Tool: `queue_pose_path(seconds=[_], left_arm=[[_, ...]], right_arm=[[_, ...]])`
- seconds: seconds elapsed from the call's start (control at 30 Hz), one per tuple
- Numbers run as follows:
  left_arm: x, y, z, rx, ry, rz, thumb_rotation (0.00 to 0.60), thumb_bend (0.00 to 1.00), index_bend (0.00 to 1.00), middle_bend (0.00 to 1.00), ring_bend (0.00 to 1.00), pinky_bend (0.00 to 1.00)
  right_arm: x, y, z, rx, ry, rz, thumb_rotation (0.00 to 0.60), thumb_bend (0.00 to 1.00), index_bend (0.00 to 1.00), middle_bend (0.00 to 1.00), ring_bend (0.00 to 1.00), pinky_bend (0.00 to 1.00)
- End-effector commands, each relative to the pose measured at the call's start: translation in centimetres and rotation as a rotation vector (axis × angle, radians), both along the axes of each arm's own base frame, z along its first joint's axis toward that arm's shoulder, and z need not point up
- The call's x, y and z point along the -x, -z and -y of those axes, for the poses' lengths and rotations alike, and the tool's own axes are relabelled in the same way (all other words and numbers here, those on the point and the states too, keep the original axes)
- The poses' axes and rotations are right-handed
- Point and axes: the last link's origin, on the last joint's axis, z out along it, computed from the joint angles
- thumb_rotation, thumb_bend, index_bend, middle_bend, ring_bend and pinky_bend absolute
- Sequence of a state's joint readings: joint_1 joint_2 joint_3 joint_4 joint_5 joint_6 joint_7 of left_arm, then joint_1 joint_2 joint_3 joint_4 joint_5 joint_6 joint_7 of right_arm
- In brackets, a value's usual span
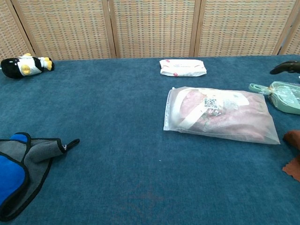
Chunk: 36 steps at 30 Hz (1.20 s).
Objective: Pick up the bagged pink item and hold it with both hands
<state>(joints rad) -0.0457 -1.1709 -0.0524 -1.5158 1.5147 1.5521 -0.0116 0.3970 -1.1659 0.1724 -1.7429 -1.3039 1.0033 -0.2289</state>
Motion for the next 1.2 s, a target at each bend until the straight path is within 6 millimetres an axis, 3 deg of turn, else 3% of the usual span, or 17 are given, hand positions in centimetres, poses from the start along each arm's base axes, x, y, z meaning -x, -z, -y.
queue_pose_path(seconds=[0.03,0.23,0.67,0.77,0.83,0.87,0.93,1.0,1.1,1.2], left_arm=[[0.2,0.2,-0.4,0.002,-0.015,-0.005,0.6,0.12,0.0,0.0,0.0,0.0],[0.7,0.4,-1.1,0.01,-0.049,-0.007,0.6,0.12,0.0,0.0,0.0,0.0],[1.1,0.4,-1.6,0.017,-0.068,0.0,0.6,0.12,0.0,0.0,0.0,0.0],[1.2,0.6,-1.7,0.022,-0.074,-0.003,0.6,0.12,0.0,0.0,0.0,0.0],[1.2,0.6,-1.7,0.024,-0.076,-0.003,0.6,0.12,0.0,0.0,0.0,0.0],[1.2,0.7,-1.8,0.025,-0.077,-0.003,0.6,0.12,0.0,0.0,0.0,0.0],[1.2,0.7,-1.8,0.028,-0.079,-0.004,0.6,0.12,0.0,0.0,0.0,0.0],[1.3,0.9,-2.0,0.033,-0.082,-0.003,0.6,0.12,0.0,0.0,0.0,0.0],[1.1,1.1,-2.4,0.042,-0.079,0.001,0.6,0.12,0.0,0.0,0.0,0.0],[0.9,1.0,-3.0,0.046,-0.064,-0.006,0.6,0.12,0.0,0.0,0.0,0.0]], right_arm=[[-4.9,5.1,5.0,-0.06,0.025,0.02,0.6,0.0,0.0,0.0,0.0,0.0],[-6.3,8.4,8.1,-0.064,0.119,-0.034,0.6,0.0,0.0,0.0,0.0,0.0],[-5.5,10.7,9.5,-0.092,0.232,-0.219,0.6,0.0,0.0,0.0,0.0,0.0],[-4.8,10.4,9.6,-0.057,0.208,-0.311,0.6,0.0,0.0,0.0,0.02,0.16],[-4.7,10.3,9.6,-0.044,0.2,-0.324,0.6,0.01,0.0,0.07,0.14,0.33],[-4.6,10.2,9.6,-0.038,0.193,-0.33,0.6,0.06,0.01,0.14,0.24,0.42],[-4.3,10.0,9.5,-0.037,0.173,-0.349,0.6,0.24,0.13,0.29,0.4,0.54],[-4.2,9.6,9.2,-0.046,0.151,-0.335,0.6,0.52,0.36,0.47,0.53,0.65],[-4.4,8.4,8.9,-0.023,0.067,-0.27,0.6,0.81,0.54,0.6,0.64,0.69],[-4.6,7.8,8.6,-0.041,0.015,-0.176,0.6,0.93,0.6,0.65,0.67,0.69]])
